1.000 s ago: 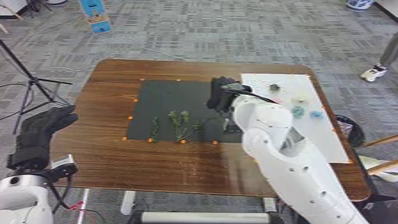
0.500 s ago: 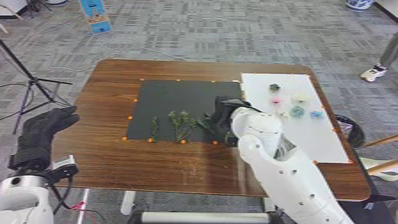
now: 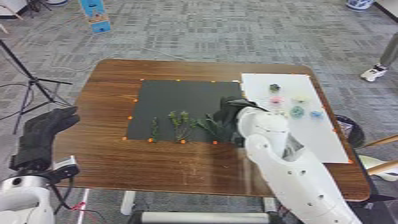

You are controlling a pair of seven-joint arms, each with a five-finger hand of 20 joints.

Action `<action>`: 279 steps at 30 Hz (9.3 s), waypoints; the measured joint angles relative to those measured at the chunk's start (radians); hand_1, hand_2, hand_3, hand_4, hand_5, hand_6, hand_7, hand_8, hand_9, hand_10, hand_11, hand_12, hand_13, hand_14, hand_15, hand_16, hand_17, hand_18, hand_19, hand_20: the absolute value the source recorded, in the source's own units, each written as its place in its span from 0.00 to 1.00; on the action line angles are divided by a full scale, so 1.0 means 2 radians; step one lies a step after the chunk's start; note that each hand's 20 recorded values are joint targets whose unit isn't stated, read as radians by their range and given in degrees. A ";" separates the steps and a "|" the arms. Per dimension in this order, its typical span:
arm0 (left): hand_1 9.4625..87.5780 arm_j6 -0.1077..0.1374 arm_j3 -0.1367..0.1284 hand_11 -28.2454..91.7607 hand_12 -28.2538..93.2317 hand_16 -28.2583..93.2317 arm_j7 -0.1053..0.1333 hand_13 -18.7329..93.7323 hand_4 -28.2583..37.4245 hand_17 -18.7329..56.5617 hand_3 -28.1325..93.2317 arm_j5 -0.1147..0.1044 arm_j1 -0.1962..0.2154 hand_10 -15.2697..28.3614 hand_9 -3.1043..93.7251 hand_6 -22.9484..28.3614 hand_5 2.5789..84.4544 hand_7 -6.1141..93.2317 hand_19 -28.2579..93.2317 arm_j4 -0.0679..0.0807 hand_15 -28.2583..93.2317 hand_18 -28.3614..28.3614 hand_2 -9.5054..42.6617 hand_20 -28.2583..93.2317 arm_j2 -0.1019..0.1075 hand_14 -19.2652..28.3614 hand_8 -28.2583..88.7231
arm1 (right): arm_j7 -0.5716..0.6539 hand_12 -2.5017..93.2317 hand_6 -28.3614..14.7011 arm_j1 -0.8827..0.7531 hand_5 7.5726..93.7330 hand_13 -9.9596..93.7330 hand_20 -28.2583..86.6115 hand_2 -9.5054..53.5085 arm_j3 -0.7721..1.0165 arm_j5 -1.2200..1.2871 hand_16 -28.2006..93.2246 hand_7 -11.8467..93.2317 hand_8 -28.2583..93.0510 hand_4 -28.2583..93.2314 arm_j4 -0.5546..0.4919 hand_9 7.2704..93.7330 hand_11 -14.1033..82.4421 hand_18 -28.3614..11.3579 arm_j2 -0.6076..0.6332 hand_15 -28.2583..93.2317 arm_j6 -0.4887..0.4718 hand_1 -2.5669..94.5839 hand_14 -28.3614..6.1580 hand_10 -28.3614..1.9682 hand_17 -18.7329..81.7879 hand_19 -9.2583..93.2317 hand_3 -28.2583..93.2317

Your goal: Arrange flowers

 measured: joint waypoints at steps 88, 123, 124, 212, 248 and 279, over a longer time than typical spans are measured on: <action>0.18 -0.005 0.026 0.43 0.35 0.22 0.004 0.55 0.00 0.36 0.79 0.000 -0.013 0.65 0.59 0.51 0.61 0.24 0.31 0.001 0.36 0.65 0.58 0.36 0.002 0.72 0.17 | -0.090 0.14 0.54 0.081 0.57 0.97 0.83 0.37 0.045 0.332 0.51 0.21 0.19 0.19 0.051 0.73 0.24 0.12 0.047 0.74 -0.078 0.21 0.61 0.47 0.76 1.00 0.77; 0.18 -0.010 0.026 0.43 0.35 0.22 -0.001 0.55 0.00 0.36 0.79 0.001 -0.016 0.65 0.59 0.51 0.61 0.24 0.31 0.001 0.36 0.65 0.58 0.36 0.003 0.72 0.17 | -0.072 0.14 0.52 0.003 0.61 0.98 0.84 0.37 0.075 0.316 0.51 0.21 0.19 0.19 0.025 0.73 0.24 0.12 0.106 0.74 -0.075 0.21 0.61 0.46 0.77 1.00 0.76; 0.18 -0.010 0.026 0.43 0.35 0.22 -0.001 0.55 0.00 0.36 0.79 0.001 -0.017 0.65 0.59 0.51 0.61 0.24 0.31 0.001 0.36 0.65 0.57 0.36 0.003 0.72 0.17 | -0.072 0.14 0.52 0.003 0.61 0.98 0.84 0.37 0.074 0.316 0.51 0.21 0.19 0.19 0.025 0.73 0.24 0.13 0.105 0.74 -0.075 0.21 0.61 0.46 0.77 1.00 0.76; 0.18 -0.015 0.048 0.43 0.35 0.22 0.000 0.55 0.00 0.36 0.79 0.000 -0.027 0.65 0.59 0.51 0.61 0.23 0.31 0.004 0.36 0.65 0.58 0.36 0.003 0.72 0.17 | -0.192 0.12 0.54 0.067 0.52 0.96 0.82 0.38 0.033 0.155 0.51 0.22 0.18 0.17 0.118 0.62 0.23 0.11 0.032 0.74 -0.028 0.20 0.60 0.50 0.75 1.00 0.78; 0.18 -0.017 0.049 0.43 0.35 0.22 -0.003 0.55 0.00 0.36 0.79 0.001 -0.025 0.65 0.59 0.51 0.61 0.23 0.31 0.004 0.36 0.65 0.58 0.36 0.002 0.72 0.17 | -0.178 0.14 0.55 0.052 0.54 0.92 0.76 0.30 0.052 0.268 0.50 0.23 0.19 0.16 0.067 0.63 0.23 0.10 0.052 0.70 0.043 0.19 0.53 0.49 0.68 1.00 0.75; 0.16 -0.008 -0.002 0.43 0.36 0.22 0.012 0.55 0.00 0.35 0.79 -0.002 0.003 0.66 0.59 0.52 0.61 0.23 0.32 -0.001 0.37 0.67 0.52 0.36 -0.005 0.73 0.17 | -0.281 0.33 0.65 -0.081 0.75 0.89 0.81 0.00 0.089 -0.119 0.56 0.39 0.18 0.07 0.067 0.90 0.52 0.10 0.278 0.79 0.340 0.26 0.58 0.57 0.67 1.00 0.75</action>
